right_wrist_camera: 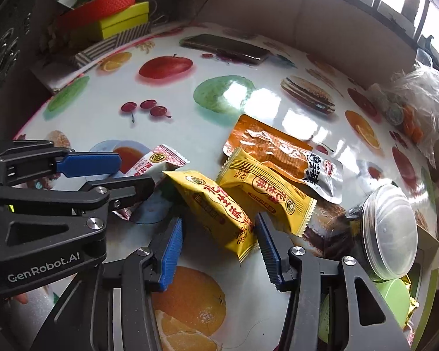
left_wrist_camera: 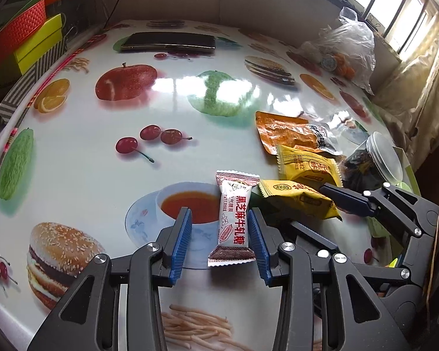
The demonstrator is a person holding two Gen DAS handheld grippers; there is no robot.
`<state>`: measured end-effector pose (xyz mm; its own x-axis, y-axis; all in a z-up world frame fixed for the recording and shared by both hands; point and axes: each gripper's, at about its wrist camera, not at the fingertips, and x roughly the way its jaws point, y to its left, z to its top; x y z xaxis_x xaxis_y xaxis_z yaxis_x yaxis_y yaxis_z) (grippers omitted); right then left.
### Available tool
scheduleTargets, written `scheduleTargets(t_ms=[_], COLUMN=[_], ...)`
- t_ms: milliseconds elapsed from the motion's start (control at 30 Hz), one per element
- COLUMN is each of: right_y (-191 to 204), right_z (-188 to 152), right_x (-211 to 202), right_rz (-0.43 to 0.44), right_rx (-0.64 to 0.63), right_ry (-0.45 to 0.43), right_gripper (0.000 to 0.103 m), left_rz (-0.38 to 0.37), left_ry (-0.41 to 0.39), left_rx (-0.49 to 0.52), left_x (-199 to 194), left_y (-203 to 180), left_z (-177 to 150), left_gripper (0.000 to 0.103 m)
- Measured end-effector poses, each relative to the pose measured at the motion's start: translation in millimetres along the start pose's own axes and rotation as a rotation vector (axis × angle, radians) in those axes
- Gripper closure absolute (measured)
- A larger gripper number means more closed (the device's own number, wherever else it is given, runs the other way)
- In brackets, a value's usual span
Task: Organize snacks
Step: 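Grasp white milk candy with left gripper while right gripper grasps yellow peanut pack, then lift both held snacks and carry them over the green gift box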
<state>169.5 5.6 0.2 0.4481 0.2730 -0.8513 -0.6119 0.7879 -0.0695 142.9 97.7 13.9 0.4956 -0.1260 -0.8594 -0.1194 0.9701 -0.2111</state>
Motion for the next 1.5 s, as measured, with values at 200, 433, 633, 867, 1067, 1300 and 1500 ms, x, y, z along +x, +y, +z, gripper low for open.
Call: scheduleTargets(t_ms=[200,433,633,867,1067,1300,1500], right_y=[-3,0,-1,0,2,4,6], right_z=[-1,4,5,3,1,-3,-5], right_x=[0,2,5,3,1,-2,-6], right_rz=[0.03,0.007,0.017,0.029,0.021,0.024,0.021], right_rx=[0.041,0.025,0.049,0.092,0.114,0.132,0.136], right_ry=[0.002,-0.008,-0.026,-0.036,-0.049,-0.054,-0.059], right_gripper=[0.067,0.061,0.06,0.077,0.085,0.085,0.085], left_rz=[0.027,0.041,0.031,0.043,0.056,0.056,0.059], left_ry=[-0.006,-0.01,-0.025,-0.033,-0.039,-0.041,-0.044], left_rx=[0.009,0.018,0.008,-0.002,-0.012,-0.011,-0.011], left_x=[0,0,-1,-3,-4,-5,-9], left_y=[4,3,6,8,12,12,11], left_z=[1,1,-1,-2,-4,-6,-10], left_gripper=[0.062,0.062,0.062,0.067,0.079,0.082,0.082])
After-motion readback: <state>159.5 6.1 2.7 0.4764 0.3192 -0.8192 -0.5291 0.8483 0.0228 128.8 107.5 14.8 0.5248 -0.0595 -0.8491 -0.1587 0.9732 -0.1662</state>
